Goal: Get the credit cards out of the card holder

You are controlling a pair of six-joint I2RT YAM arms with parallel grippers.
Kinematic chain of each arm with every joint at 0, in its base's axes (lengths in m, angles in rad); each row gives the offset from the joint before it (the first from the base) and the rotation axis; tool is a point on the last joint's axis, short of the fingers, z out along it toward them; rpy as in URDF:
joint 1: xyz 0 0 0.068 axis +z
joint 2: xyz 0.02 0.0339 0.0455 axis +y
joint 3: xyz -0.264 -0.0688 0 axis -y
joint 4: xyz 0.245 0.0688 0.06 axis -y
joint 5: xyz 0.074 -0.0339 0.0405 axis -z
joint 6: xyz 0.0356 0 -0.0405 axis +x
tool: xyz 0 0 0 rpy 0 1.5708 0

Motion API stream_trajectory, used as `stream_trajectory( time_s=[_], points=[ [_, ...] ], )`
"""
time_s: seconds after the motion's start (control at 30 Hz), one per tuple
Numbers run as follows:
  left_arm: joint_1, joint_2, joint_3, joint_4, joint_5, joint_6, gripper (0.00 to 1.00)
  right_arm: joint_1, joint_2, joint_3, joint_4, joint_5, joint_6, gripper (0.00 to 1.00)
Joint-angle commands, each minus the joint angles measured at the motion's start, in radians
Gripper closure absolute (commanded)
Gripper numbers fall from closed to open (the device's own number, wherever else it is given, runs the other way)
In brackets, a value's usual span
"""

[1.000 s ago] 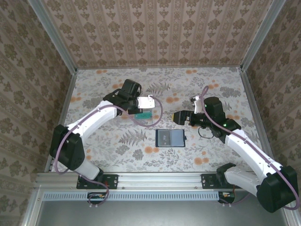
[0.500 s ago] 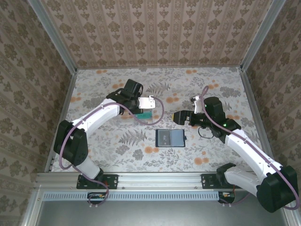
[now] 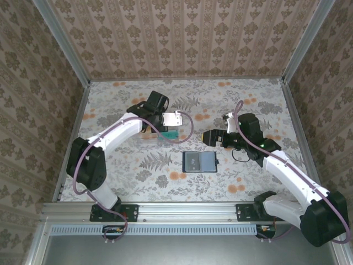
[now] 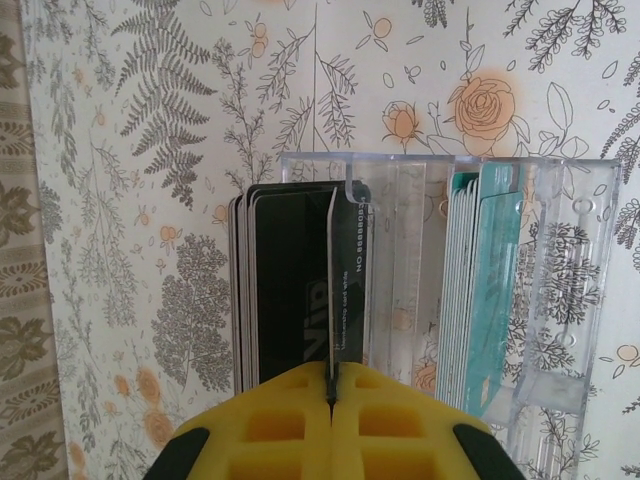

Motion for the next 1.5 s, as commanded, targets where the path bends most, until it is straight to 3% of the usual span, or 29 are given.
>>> stream_trajectory(
  time_s=[0.0, 0.1, 0.47, 0.97, 1.27, 1.47],
  points=[
    [0.004, 0.027, 0.039, -0.026, -0.010, -0.024, 0.93, 0.003, 0.007, 0.001, 0.021, 0.004, 0.003, 0.00],
    [0.004, 0.042, 0.064, -0.045, -0.010, -0.034, 0.86, 0.003, 0.009, 0.001, 0.022, 0.003, 0.002, 0.00],
    [-0.001, 0.049, 0.070, -0.037, -0.021, -0.043, 0.83, 0.003, 0.029, 0.002, 0.030, -0.011, 0.006, 0.00],
    [-0.001, 0.080, 0.064, 0.023, -0.119, -0.058, 0.82, 0.004, 0.025, -0.004, 0.031, -0.018, 0.013, 0.00],
    [-0.002, 0.025, 0.045, 0.016, -0.064, -0.069, 0.80, 0.004, 0.015, -0.015, 0.032, -0.019, 0.021, 0.00],
    [-0.002, -0.061, 0.018, 0.045, -0.046, -0.150, 0.78, 0.006, 0.015, -0.009, 0.018, -0.008, 0.026, 0.00]
  ],
)
